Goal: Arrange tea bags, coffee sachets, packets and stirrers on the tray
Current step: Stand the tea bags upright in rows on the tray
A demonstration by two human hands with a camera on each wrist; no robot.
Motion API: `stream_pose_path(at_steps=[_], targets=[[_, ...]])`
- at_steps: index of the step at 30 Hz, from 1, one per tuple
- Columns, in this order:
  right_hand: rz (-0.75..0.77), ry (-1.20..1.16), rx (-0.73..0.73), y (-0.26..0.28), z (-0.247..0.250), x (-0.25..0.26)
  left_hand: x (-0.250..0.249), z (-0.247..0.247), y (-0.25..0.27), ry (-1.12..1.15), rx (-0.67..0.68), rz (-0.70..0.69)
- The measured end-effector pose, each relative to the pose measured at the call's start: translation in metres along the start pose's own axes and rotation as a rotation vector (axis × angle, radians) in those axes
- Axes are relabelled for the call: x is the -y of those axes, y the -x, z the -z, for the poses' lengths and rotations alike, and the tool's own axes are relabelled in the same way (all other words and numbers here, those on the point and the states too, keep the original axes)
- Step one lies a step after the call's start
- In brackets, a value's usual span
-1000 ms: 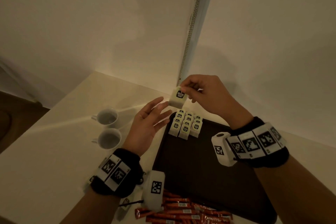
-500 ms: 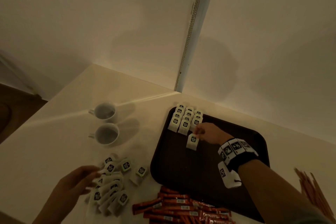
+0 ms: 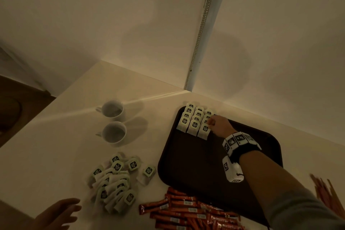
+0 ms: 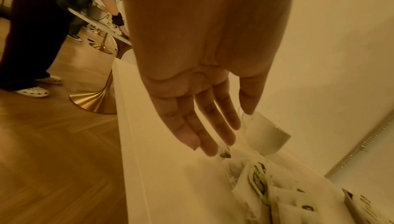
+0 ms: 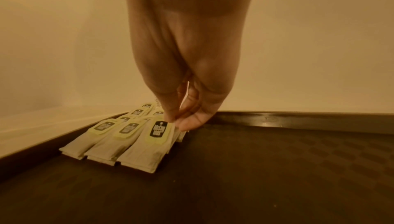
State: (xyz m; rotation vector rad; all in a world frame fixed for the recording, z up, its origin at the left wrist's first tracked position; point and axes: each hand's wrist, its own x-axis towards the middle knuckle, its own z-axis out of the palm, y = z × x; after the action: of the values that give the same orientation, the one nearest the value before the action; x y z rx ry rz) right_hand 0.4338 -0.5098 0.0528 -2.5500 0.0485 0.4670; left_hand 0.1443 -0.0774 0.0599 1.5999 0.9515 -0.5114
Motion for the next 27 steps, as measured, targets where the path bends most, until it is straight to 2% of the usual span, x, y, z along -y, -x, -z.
stream_pose_path(at_steps=[5, 7, 8, 9, 11, 13, 14, 16, 19, 22, 25, 27], targets=[[0.008, 0.038, -0.094, 0.002, -0.002, 0.008, 0.011, -0.001, 0.007, 0.003, -0.090, -0.104], [0.070, 0.034, -0.171, 0.011, -0.010, 0.023, 0.015, -0.001, 0.007, -0.008, -0.109, -0.125], [0.156, 0.034, -0.171, 0.020, -0.018, 0.035, 0.015, -0.001, 0.007, -0.019, -0.113, -0.140], [0.281, 0.057, -0.129, 0.031, -0.028, 0.048, 0.014, -0.003, 0.007, -0.037, -0.110, -0.169], [0.553, 0.156, 0.055, 0.056, -0.055, 0.075, 0.011, -0.009, 0.008, -0.124, -0.087, -0.257], [0.696, 0.281, 0.263, 0.078, -0.083, 0.100, 0.004, -0.019, 0.010, -0.266, -0.049, -0.370], [0.718, 0.364, 0.341, 0.086, -0.097, 0.111, 0.000, -0.025, 0.012, -0.337, -0.039, -0.436], [0.754, 0.563, 0.408, 0.095, -0.117, 0.127, -0.013, -0.039, 0.013, -0.442, -0.017, -0.570], [0.786, 0.787, 0.402, 0.105, -0.132, 0.137, -0.031, -0.064, 0.008, -0.500, 0.010, -0.698], [0.763, 0.888, 0.367, 0.108, -0.139, 0.137, -0.042, -0.080, -0.005, -0.566, -0.069, -0.773], [0.763, 0.881, 0.363, 0.109, -0.140, 0.138, -0.050, -0.090, -0.015, -0.693, -0.141, -0.792], [0.728, 0.682, 0.407, 0.106, -0.137, 0.140, -0.056, -0.090, -0.017, -0.747, -0.198, -0.784]])
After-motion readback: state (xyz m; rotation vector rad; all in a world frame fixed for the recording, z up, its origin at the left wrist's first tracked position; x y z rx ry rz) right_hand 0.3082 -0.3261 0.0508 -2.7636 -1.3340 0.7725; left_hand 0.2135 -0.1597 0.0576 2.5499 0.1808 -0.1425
